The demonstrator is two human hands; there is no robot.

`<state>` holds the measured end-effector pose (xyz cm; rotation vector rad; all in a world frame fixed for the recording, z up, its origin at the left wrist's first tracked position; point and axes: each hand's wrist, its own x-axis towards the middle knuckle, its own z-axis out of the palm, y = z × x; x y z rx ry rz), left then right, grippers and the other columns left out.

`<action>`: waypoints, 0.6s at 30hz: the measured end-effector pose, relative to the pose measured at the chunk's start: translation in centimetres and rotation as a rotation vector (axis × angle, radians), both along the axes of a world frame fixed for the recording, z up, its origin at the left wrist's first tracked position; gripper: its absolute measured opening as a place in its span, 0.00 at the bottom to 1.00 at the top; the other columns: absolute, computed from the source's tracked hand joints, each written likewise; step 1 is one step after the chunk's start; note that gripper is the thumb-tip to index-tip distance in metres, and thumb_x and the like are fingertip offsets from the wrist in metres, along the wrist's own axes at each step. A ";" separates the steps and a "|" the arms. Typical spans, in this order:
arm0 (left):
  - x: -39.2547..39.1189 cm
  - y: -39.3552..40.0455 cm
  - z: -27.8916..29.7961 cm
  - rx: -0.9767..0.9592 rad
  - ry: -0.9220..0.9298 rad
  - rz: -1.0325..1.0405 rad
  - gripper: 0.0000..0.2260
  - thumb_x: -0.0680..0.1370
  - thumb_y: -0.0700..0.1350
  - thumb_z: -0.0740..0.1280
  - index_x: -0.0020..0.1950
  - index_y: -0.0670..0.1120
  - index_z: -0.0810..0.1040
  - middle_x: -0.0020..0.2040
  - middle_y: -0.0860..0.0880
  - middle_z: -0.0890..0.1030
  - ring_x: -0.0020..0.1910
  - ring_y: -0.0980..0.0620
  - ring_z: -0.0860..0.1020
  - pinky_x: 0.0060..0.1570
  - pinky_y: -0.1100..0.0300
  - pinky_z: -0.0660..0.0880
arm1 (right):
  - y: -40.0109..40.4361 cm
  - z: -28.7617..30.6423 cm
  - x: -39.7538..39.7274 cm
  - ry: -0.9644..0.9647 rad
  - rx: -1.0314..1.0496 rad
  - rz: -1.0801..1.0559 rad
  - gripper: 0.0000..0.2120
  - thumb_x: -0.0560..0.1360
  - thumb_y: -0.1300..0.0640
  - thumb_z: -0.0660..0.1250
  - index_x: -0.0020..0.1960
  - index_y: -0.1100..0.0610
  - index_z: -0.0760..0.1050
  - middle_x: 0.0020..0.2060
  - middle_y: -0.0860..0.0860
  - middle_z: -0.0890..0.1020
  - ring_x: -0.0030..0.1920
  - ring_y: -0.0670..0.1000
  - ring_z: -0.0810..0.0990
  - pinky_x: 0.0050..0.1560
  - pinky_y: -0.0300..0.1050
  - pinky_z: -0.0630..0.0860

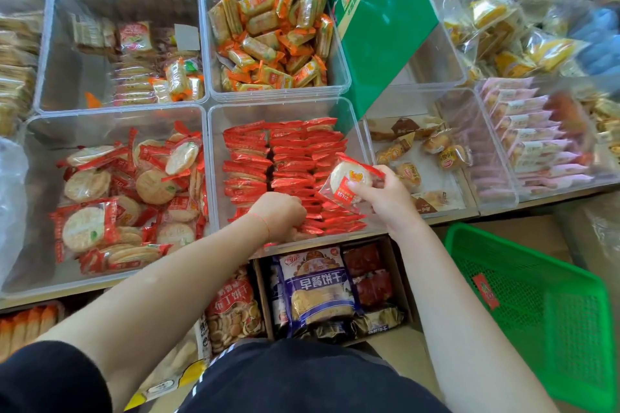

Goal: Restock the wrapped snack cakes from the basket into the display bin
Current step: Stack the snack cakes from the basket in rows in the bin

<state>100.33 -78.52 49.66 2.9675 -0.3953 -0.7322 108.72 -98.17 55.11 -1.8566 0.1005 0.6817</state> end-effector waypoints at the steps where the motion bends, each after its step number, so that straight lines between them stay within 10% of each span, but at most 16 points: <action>1: 0.1 0.3 -0.1 -0.005 0.001 0.018 0.08 0.75 0.48 0.64 0.51 0.51 0.81 0.51 0.52 0.78 0.48 0.48 0.79 0.36 0.57 0.73 | -0.3 0.2 -0.1 -0.027 -0.029 0.038 0.14 0.70 0.56 0.76 0.52 0.52 0.75 0.45 0.49 0.84 0.40 0.43 0.84 0.33 0.33 0.76; 7: 1.6 1.4 -0.6 -0.044 0.037 0.122 0.07 0.72 0.46 0.65 0.47 0.53 0.82 0.49 0.55 0.79 0.46 0.50 0.79 0.34 0.60 0.71 | -0.4 0.7 -0.9 -0.132 -0.150 0.384 0.19 0.70 0.62 0.76 0.57 0.52 0.76 0.51 0.48 0.82 0.51 0.47 0.82 0.53 0.47 0.80; 18: 2.0 1.9 -0.5 -0.056 0.100 0.118 0.14 0.72 0.38 0.64 0.53 0.52 0.81 0.53 0.54 0.78 0.46 0.50 0.77 0.34 0.59 0.72 | 3.9 -1.2 -2.2 -0.230 -0.550 0.936 0.10 0.75 0.60 0.66 0.53 0.47 0.76 0.47 0.45 0.79 0.48 0.50 0.77 0.50 0.50 0.76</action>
